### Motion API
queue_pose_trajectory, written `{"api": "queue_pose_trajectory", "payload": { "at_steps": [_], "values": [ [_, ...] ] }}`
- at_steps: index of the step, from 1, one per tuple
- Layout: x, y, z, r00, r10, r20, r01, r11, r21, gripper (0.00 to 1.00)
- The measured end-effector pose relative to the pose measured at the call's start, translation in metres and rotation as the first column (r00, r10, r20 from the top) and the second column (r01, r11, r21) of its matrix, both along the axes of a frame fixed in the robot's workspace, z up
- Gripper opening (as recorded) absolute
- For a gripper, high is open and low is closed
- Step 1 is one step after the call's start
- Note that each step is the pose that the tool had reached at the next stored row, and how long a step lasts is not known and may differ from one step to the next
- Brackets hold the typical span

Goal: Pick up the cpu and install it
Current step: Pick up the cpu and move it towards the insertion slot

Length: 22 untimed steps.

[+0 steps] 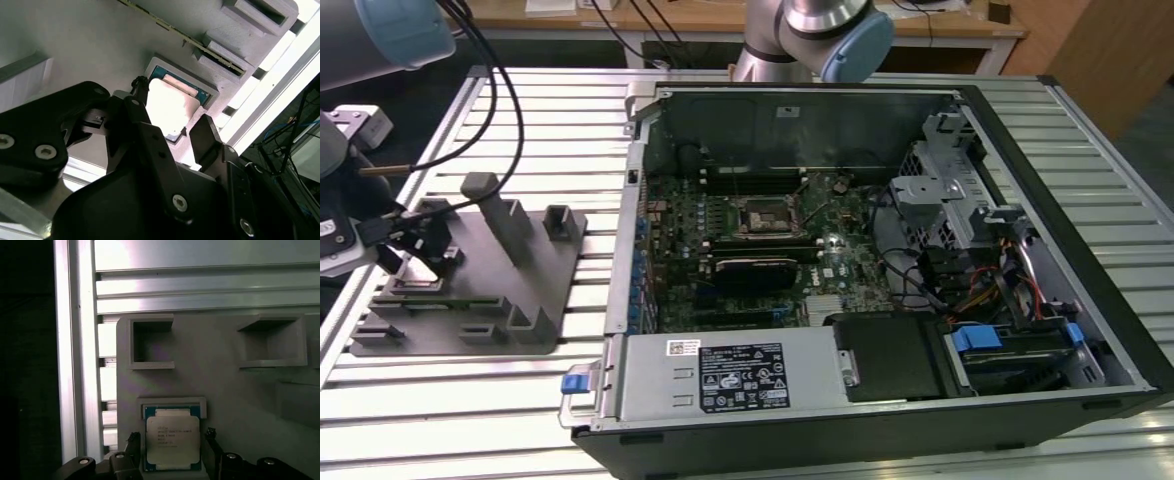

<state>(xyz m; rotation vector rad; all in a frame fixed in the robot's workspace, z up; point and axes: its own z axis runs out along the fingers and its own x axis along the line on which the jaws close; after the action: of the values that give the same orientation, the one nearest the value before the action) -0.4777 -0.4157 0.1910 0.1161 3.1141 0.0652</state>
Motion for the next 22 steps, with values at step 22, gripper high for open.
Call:
{"api": "queue_pose_trajectory", "payload": {
  "at_steps": [22],
  "values": [
    [0.0005, 0.001, -0.0085, 1.0, 0.001, -0.0003, -0.001, 1.0, -0.0002, 0.6]
  ]
}}
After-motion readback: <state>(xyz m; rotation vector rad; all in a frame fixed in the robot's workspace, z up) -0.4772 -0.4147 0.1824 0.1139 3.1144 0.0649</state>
